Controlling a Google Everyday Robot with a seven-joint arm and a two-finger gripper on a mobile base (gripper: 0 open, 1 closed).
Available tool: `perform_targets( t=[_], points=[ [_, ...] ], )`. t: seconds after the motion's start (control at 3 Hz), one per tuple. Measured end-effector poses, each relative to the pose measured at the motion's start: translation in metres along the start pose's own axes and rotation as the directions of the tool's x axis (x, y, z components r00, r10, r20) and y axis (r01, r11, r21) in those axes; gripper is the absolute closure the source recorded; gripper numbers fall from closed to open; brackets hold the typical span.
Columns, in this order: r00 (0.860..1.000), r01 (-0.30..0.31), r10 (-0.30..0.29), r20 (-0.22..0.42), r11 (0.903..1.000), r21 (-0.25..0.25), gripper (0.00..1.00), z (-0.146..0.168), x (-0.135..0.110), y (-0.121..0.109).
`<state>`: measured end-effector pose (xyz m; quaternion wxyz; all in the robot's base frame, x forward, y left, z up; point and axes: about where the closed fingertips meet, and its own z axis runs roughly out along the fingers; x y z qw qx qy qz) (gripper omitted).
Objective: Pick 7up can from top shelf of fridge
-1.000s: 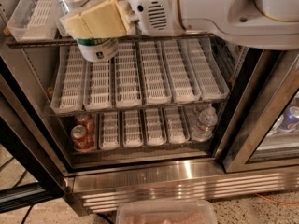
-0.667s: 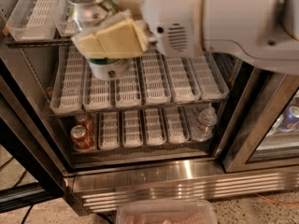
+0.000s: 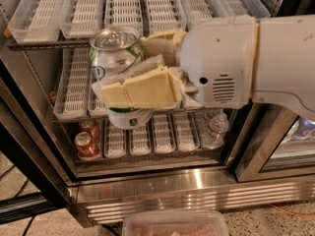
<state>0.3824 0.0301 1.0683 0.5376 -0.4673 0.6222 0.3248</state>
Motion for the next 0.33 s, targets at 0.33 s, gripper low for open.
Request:
perform_targets(
  t=[0.33],
  points=[
    [1.000,0.002,-0.002,-0.001,1.0000,-0.007,1.00,0.0001,-0.0007,0.0025]
  ],
)
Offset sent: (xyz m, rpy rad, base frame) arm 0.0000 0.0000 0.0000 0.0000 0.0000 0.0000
